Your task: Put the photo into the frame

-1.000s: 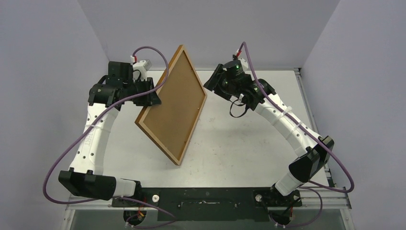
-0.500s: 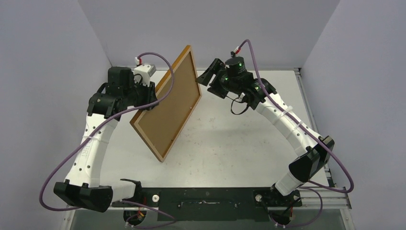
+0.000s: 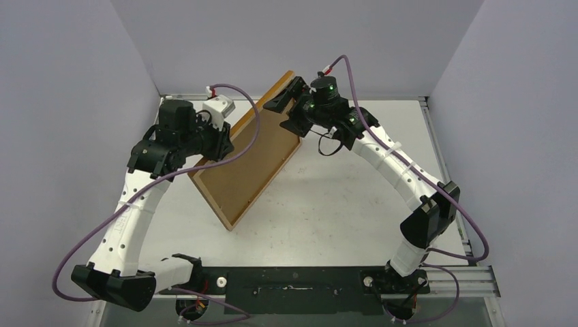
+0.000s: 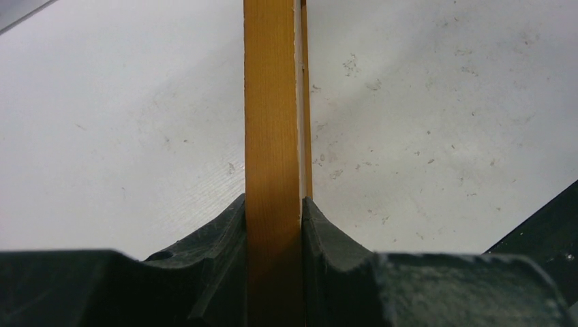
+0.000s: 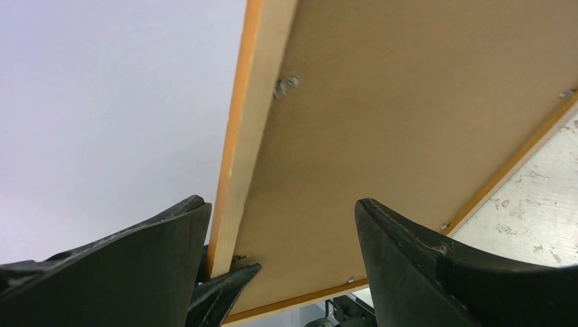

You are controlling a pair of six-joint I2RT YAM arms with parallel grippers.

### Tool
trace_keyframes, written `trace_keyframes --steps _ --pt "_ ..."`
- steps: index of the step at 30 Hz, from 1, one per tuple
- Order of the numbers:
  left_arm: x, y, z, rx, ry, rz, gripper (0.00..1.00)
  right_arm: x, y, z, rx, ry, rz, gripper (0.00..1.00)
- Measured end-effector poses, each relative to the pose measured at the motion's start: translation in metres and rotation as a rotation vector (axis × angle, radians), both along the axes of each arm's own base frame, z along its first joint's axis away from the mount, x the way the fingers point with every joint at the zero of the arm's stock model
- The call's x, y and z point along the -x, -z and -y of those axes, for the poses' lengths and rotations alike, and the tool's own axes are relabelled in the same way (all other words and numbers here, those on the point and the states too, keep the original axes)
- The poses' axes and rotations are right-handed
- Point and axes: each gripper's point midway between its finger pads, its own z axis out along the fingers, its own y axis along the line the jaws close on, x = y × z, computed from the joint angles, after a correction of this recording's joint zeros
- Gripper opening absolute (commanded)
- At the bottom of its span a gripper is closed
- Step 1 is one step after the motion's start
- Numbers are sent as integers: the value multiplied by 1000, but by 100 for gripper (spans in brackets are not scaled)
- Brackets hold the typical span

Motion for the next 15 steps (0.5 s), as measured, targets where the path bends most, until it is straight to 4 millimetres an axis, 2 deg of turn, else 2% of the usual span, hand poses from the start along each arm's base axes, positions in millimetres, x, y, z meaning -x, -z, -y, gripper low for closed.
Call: trace_keyframes --steps 8,15 --pt "8 -3 39 -90 189 117 0 3 9 -6 67 8 -68 86" --pt "10 -5 65 -190 295 226 0 17 16 8 158 48 -125 84"
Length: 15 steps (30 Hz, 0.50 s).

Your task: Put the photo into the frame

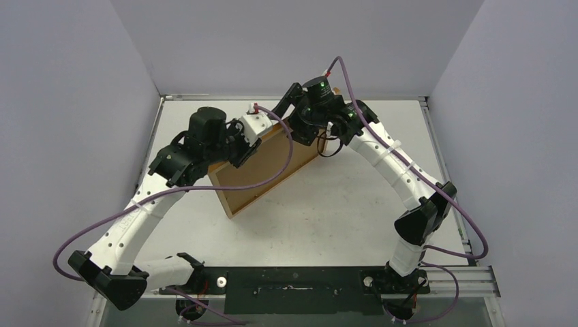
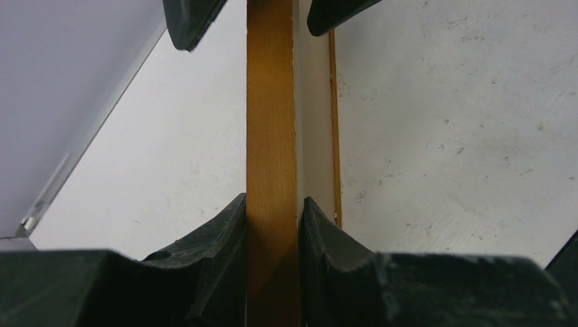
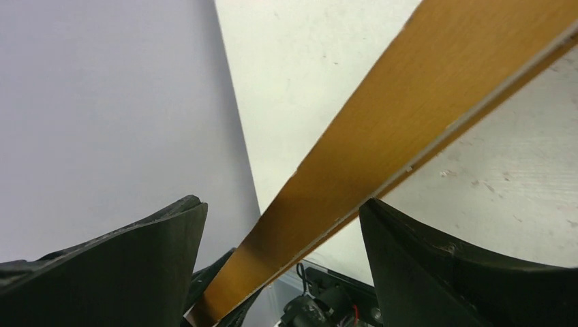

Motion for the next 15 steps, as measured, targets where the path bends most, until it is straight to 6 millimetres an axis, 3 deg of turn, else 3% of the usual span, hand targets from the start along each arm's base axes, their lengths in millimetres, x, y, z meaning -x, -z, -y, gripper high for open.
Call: trace_keyframes --steps 6,10,15 --pt "-2 -1 13 -44 47 72 14 17 23 17 91 37 -108 72" --pt "3 0 18 -51 79 94 19 23 23 22 93 55 -137 61" --pt "16 -2 26 -5 136 115 40 30 27 25 106 64 -165 45"
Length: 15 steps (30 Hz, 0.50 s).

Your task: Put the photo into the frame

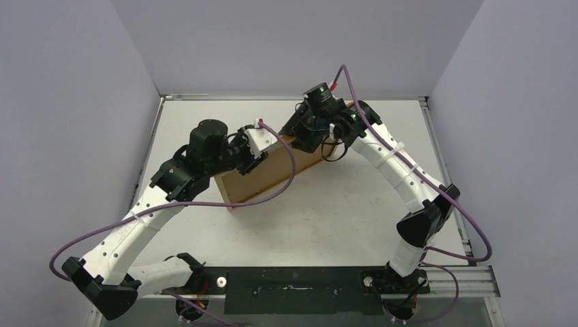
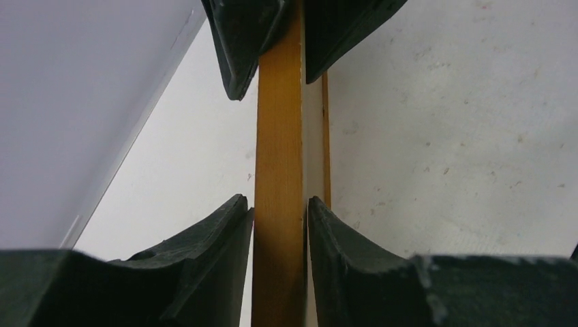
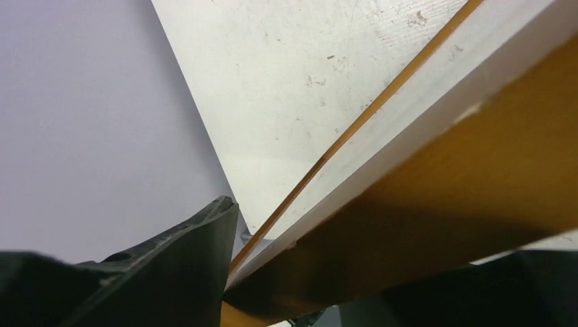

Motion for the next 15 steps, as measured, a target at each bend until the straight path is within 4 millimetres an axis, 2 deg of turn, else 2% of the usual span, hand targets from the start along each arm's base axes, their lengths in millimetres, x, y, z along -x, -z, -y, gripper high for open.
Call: trace_keyframes --steps 3,6,11,15 --pt "2 -6 10 79 29 27 54 3 2 3 3 20 -19 35" --pt "8 -6 20 137 62 7 64 7 5 9 5 44 -39 29" --pt "24 -3 34 238 120 -62 74 9 14 18 12 43 -47 29" --pt "42 -15 44 382 164 -105 80 9 22 29 -9 -8 -56 29"
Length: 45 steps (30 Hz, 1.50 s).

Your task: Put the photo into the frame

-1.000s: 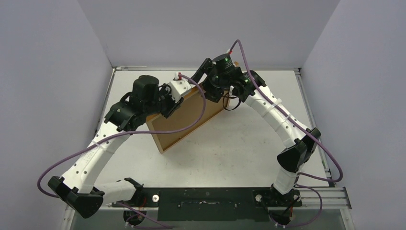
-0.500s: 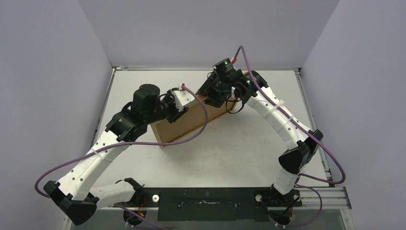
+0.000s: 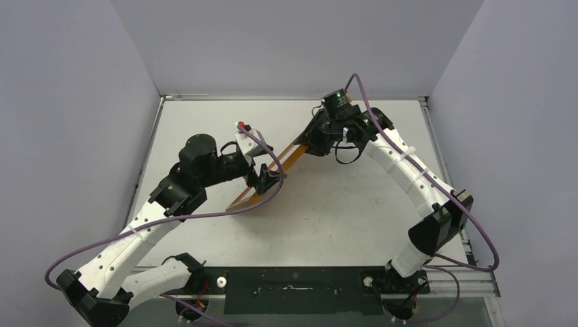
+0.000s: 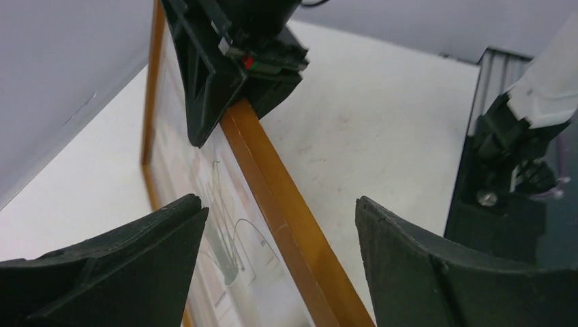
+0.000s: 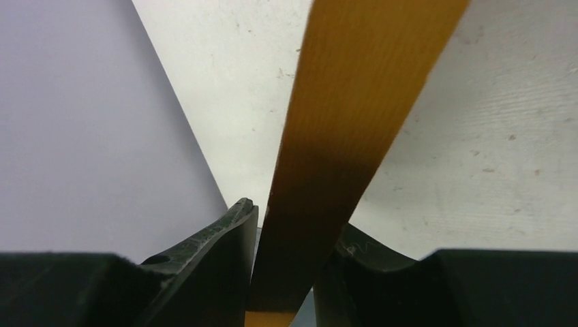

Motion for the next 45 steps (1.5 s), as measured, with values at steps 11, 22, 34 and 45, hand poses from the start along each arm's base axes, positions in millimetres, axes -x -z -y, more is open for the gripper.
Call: trace_keyframes --steps 11,22,34,45 --pt "-18 -21 2 189 -146 -93 81 -38 46 54 13 -226 73 34" --pt "-92 118 -56 -20 -675 -424 81 -58 105 77 -103 -558 121 41" --pt "-125 238 -149 -107 -996 -783 80 -62 181 98 -147 -712 40 56" --pt "-144 289 -170 -108 -959 -1039 74 -67 222 102 -181 -812 3 66"
